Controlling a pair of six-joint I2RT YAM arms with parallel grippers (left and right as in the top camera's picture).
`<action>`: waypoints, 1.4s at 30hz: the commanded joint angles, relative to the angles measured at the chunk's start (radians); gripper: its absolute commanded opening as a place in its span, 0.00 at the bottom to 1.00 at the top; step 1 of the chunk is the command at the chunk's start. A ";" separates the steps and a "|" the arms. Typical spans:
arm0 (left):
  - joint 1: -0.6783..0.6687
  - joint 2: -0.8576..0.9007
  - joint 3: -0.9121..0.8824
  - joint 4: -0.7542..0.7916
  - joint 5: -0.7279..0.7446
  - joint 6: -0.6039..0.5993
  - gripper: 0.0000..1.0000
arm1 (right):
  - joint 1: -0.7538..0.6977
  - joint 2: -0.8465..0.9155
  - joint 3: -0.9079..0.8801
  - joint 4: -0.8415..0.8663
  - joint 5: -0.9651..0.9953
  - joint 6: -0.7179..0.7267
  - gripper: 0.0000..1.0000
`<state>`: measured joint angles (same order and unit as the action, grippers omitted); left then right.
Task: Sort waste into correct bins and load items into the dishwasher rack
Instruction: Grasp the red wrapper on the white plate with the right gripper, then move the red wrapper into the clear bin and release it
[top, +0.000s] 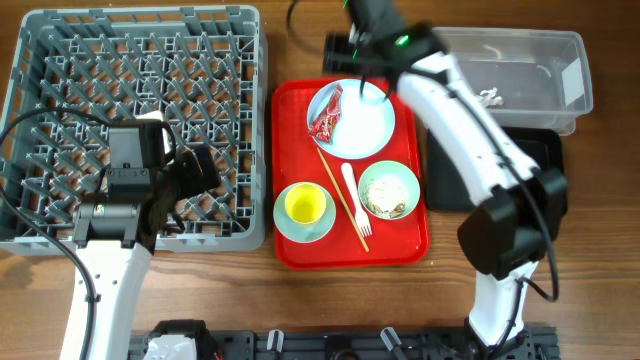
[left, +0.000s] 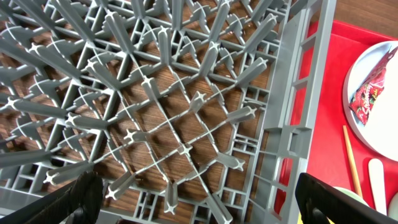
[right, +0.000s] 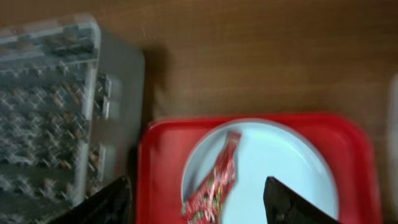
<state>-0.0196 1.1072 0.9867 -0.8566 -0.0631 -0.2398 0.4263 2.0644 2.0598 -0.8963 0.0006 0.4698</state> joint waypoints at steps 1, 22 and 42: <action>-0.002 0.002 0.016 0.003 -0.013 -0.011 1.00 | -0.071 -0.009 0.104 -0.112 -0.057 0.013 0.71; -0.002 0.002 0.016 0.003 -0.013 -0.011 1.00 | 0.050 0.376 0.095 -0.179 -0.045 0.120 0.77; -0.002 0.002 0.016 0.003 -0.013 -0.011 1.00 | 0.050 0.454 0.093 -0.203 -0.023 0.150 0.11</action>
<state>-0.0196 1.1072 0.9867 -0.8566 -0.0631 -0.2424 0.4767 2.4882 2.1571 -1.0897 -0.0254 0.6247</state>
